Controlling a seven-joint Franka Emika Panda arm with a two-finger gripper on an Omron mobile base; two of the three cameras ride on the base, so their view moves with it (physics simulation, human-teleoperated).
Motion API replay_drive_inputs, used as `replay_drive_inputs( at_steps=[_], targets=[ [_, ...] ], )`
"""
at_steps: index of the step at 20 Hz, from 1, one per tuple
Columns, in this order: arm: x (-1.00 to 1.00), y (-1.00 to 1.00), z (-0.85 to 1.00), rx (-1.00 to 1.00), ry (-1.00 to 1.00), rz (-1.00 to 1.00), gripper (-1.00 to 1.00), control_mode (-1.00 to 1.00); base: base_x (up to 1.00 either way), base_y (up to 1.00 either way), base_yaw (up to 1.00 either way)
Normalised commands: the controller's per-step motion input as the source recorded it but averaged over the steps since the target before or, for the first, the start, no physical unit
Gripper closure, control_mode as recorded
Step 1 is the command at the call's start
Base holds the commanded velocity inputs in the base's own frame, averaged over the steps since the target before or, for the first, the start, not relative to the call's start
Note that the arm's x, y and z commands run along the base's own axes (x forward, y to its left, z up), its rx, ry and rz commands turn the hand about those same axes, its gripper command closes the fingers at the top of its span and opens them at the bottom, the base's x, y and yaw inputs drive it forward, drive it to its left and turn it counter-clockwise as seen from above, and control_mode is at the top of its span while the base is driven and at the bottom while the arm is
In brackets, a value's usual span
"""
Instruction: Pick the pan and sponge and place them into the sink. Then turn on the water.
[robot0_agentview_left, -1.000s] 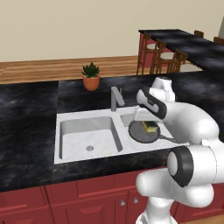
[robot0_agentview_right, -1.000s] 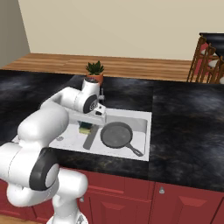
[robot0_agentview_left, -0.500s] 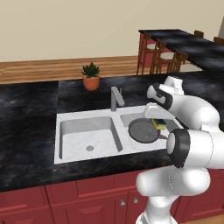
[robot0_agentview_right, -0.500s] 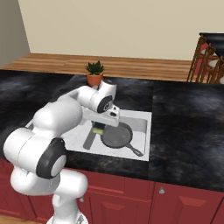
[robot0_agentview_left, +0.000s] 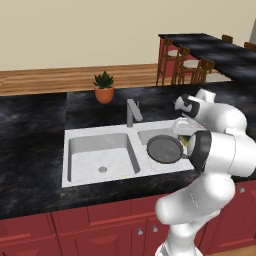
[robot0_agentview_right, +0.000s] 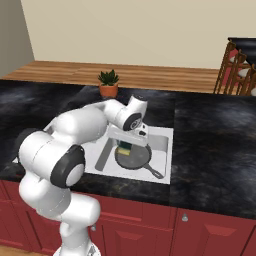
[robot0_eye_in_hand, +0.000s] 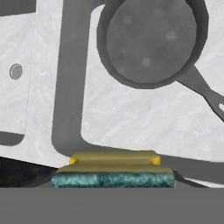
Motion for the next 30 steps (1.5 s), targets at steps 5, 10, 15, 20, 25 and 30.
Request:
replay_drive_inputs(
  at_steps=[5, 10, 15, 20, 25, 30],
  targets=[
    [0.24, -0.26, -0.25, 0.0, -0.03, 0.03, 1.0, -1.0, 0.0, 0.0, 0.0],
    [0.27, -0.14, -0.27, 0.0, -0.06, 0.03, 1.0, -1.0, 0.0, 0.0, 0.0],
    [0.33, -0.13, -0.27, 0.0, -0.05, 0.04, 1.0, -1.0, 0.0, 0.0, 0.0],
    [0.32, -0.03, -0.22, 0.01, -0.02, 0.04, 1.0, -1.0, 0.0, 0.0, 0.0],
    [0.33, 0.0, -0.13, 0.01, 0.01, 0.01, 1.0, -1.0, 0.0, 0.0, 0.0],
    [0.3, 0.0, -0.17, 0.0, 0.0, 0.0, 1.0, -1.0, 0.0, 0.0, 0.0]
  ],
)
